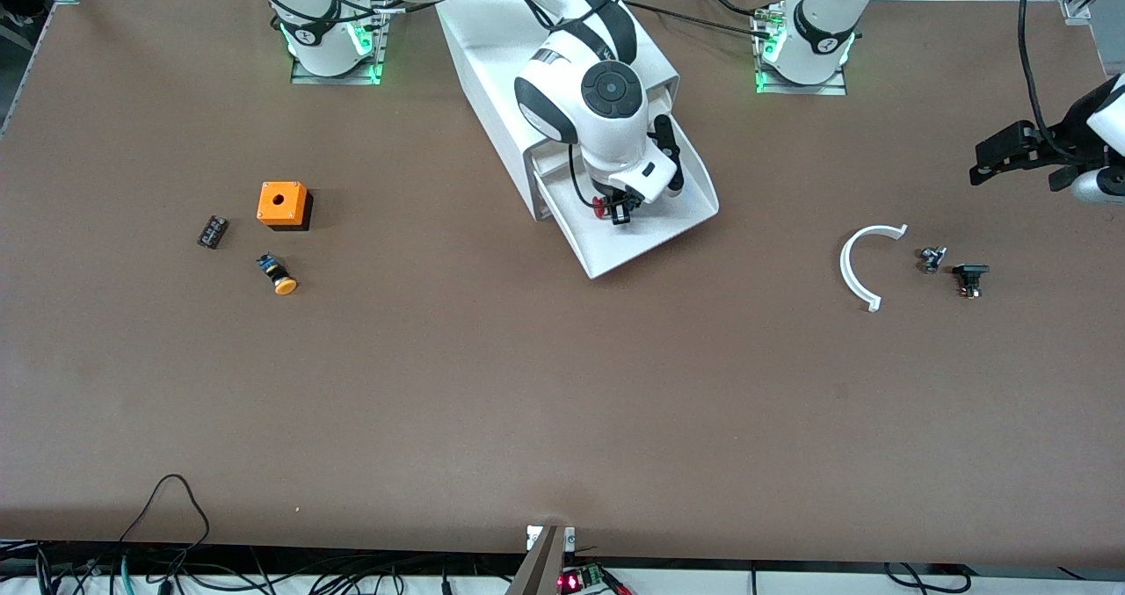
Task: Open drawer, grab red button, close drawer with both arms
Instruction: 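Grasp the red push button in the drawer with the right gripper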
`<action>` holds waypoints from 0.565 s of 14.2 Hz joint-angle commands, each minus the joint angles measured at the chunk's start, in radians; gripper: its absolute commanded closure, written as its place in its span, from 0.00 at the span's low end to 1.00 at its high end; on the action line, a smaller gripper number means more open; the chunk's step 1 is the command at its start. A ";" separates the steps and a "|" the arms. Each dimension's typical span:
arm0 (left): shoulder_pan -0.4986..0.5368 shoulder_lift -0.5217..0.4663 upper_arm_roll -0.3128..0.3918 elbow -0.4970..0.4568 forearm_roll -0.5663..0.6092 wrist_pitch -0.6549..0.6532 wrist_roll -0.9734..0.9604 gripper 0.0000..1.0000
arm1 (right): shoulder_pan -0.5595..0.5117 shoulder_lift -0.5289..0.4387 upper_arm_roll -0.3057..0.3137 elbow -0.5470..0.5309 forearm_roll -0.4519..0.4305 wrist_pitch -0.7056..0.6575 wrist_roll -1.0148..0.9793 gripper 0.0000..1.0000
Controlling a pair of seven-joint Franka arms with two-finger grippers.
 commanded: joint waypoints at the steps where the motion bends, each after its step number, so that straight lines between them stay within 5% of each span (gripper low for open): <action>1: 0.002 0.008 -0.002 0.014 0.006 0.003 0.015 0.00 | 0.013 0.000 -0.005 0.010 -0.044 -0.001 0.000 0.75; 8: 0.002 0.008 -0.002 0.034 0.004 0.003 0.015 0.00 | -0.069 -0.160 -0.013 -0.003 -0.042 0.004 0.050 0.84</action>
